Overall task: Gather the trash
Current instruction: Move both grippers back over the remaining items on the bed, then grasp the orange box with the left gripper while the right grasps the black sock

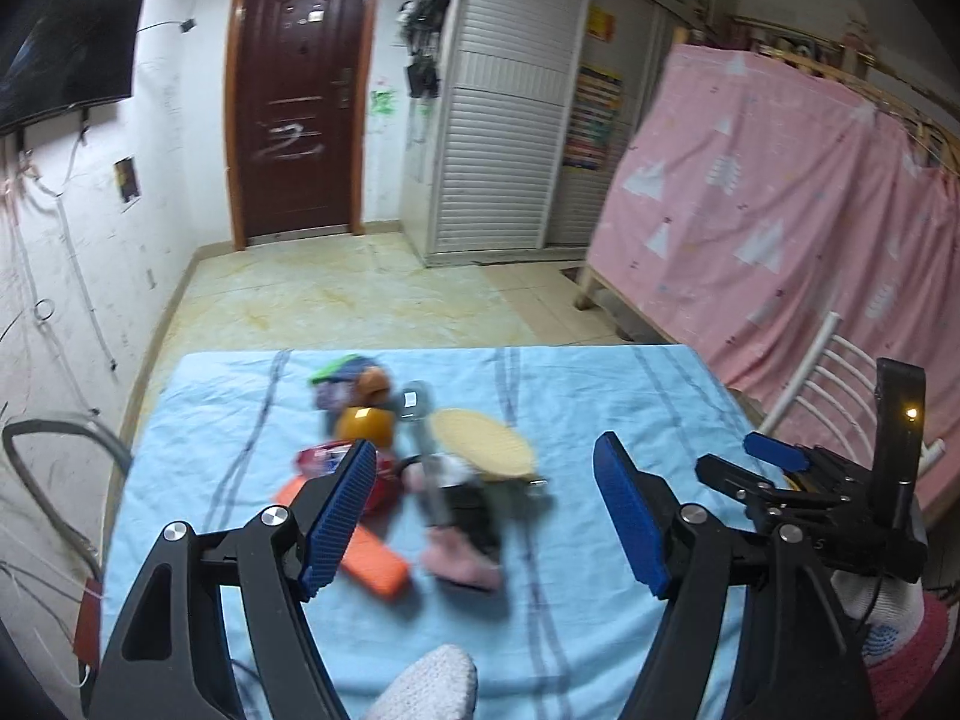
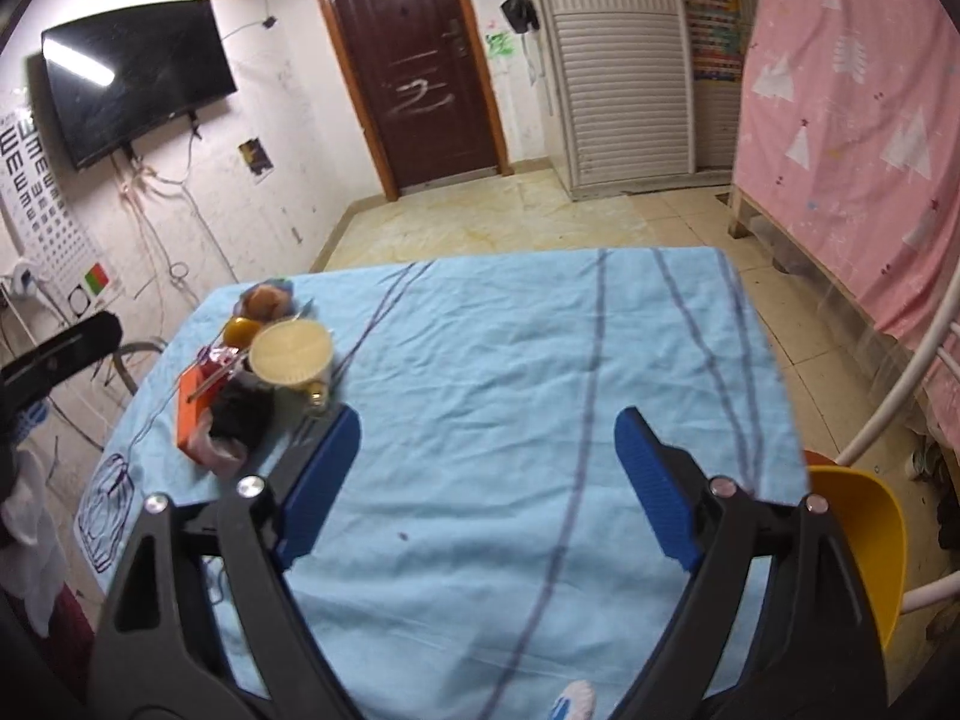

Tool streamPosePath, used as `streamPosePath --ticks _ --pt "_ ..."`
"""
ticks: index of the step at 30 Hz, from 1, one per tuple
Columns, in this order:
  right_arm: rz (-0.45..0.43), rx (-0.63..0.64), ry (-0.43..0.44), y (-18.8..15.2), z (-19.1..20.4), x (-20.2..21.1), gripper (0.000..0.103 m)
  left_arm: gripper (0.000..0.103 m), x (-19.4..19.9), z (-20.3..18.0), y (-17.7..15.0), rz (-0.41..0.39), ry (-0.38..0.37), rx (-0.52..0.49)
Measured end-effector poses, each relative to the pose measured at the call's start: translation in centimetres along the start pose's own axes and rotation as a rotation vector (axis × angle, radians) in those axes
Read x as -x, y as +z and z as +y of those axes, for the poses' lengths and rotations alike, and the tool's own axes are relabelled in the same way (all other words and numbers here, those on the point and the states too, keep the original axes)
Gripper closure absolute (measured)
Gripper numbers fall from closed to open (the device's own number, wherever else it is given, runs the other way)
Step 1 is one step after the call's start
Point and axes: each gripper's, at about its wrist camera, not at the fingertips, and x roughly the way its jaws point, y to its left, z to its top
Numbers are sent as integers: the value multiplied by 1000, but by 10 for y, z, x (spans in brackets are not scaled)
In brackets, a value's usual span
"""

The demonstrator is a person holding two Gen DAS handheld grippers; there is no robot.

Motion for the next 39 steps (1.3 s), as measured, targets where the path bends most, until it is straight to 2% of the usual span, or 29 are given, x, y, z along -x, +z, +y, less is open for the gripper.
streamPosePath --ticks 7,14,29,31,33,35,37,39 --pt "21 47 20 4 28 -15 16 37 -14 41 -11 38 73 58" --pt "36 71 48 5 45 -26 15 37 -37 69 -29 123 131 92" --pt "63 106 101 -5 62 -34 14 37 -88 64 -36 263 190 78" --pt "69 114 109 -7 66 -36 14 46 -92 63 -38 278 197 77" --pt "76 123 116 -7 70 -38 14 49 -93 63 -39 281 200 77" --pt "82 131 124 -8 76 -40 14 59 -91 65 -41 282 211 79" --pt "84 137 133 -8 81 -41 14 78 -87 68 -42 279 220 82" --pt "90 145 146 -8 89 -44 14 87 -83 73 -43 276 224 92"
